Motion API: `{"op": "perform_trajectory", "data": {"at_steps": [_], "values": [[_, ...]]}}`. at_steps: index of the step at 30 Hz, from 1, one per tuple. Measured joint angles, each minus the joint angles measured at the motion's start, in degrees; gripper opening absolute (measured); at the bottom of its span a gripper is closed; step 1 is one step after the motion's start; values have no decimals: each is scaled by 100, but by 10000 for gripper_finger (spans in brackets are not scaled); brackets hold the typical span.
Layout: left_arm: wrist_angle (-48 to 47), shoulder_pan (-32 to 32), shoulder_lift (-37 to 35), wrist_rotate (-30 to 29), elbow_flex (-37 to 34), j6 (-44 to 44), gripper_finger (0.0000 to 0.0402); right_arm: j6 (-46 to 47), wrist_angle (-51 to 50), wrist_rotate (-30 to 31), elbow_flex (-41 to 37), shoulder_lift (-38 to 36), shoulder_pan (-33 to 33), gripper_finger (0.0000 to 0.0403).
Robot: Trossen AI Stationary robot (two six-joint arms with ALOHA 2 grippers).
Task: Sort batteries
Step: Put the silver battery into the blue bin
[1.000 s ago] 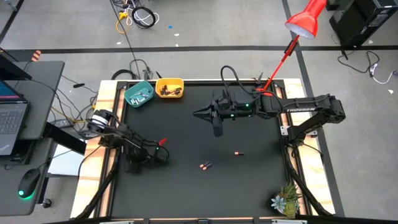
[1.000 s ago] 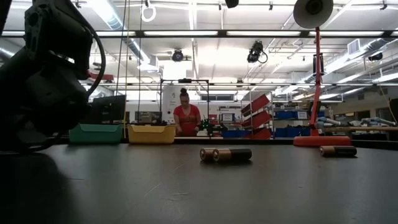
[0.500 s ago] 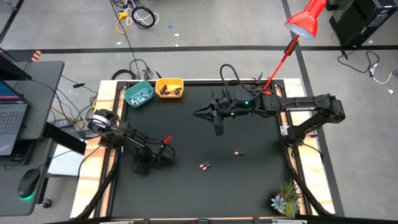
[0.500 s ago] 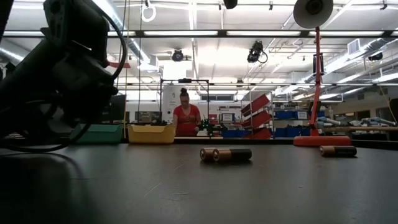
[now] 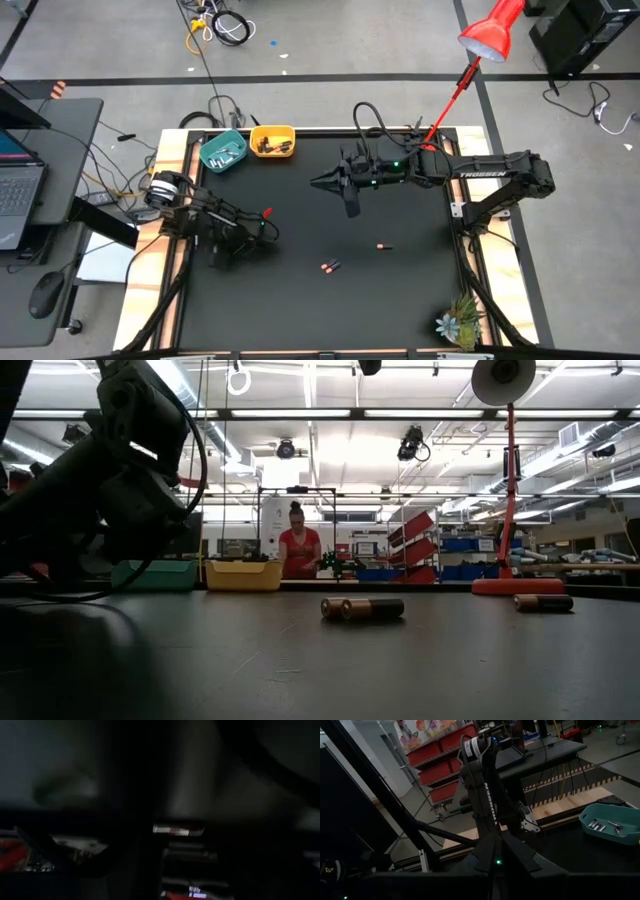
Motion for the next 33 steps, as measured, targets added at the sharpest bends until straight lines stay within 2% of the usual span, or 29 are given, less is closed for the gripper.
{"op": "perform_trajectory", "data": {"at_steps": [4, 10, 16, 33], "values": [[-73, 118, -4, 32, -108, 281, 276, -9, -2, -1, 0, 0, 0, 41], [87, 184, -4, 270, -465, 284, 277, -18, -3, -1, 0, 0, 0, 41], [283, 182, -9, 336, -497, 265, 277, -29, -4, -1, 0, 0, -29, 41], [927, 160, -58, 749, -993, -480, 276, -4, -4, -1, 0, 2, -55, 41]]}}
